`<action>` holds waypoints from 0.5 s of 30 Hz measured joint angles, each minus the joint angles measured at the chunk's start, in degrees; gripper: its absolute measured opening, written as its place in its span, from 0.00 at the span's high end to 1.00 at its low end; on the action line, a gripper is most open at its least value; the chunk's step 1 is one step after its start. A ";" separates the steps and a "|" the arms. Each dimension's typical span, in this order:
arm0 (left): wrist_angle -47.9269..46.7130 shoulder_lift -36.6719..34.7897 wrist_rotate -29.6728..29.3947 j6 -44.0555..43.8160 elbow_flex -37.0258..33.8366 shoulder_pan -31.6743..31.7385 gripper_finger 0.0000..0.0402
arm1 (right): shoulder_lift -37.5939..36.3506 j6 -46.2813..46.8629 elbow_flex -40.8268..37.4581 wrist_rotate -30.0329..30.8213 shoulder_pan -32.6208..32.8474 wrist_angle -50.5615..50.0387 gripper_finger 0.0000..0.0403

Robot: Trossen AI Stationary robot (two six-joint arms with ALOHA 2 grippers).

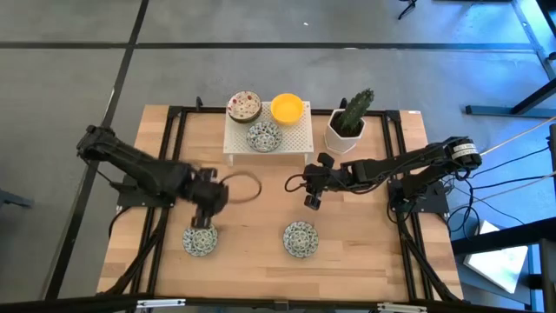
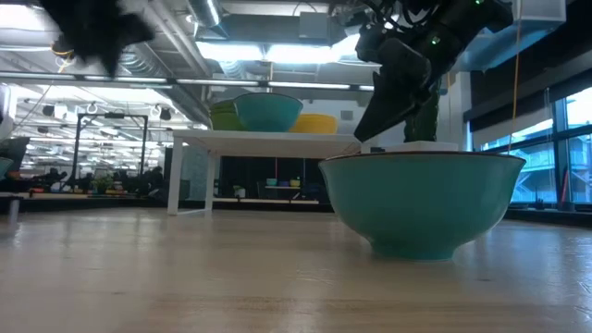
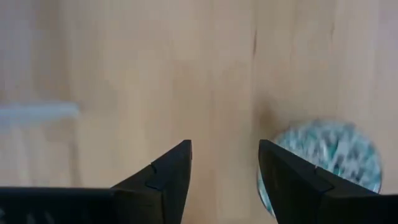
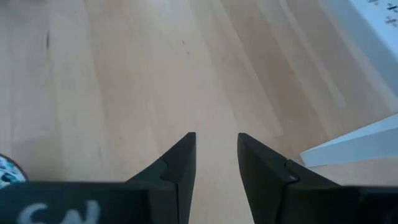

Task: Pick & Place Mini bowls
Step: Stack the left blue patterned bowl on top of the blue patterned bowl on the shelf

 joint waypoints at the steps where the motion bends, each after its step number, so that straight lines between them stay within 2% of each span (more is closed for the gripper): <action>1: 0.26 0.02 0.04 -1.95 -2.19 -1.81 0.56 | 0.00 0.18 0.00 -0.15 0.20 0.14 0.71; 7: 6.46 0.18 0.16 -10.33 -13.80 -7.24 0.57 | -0.02 -0.02 0.00 -0.29 1.54 2.32 0.71; 15: 14.94 0.19 8.41 -13.33 -20.84 -7.06 0.57 | -0.02 0.77 0.00 -0.26 2.85 3.31 0.71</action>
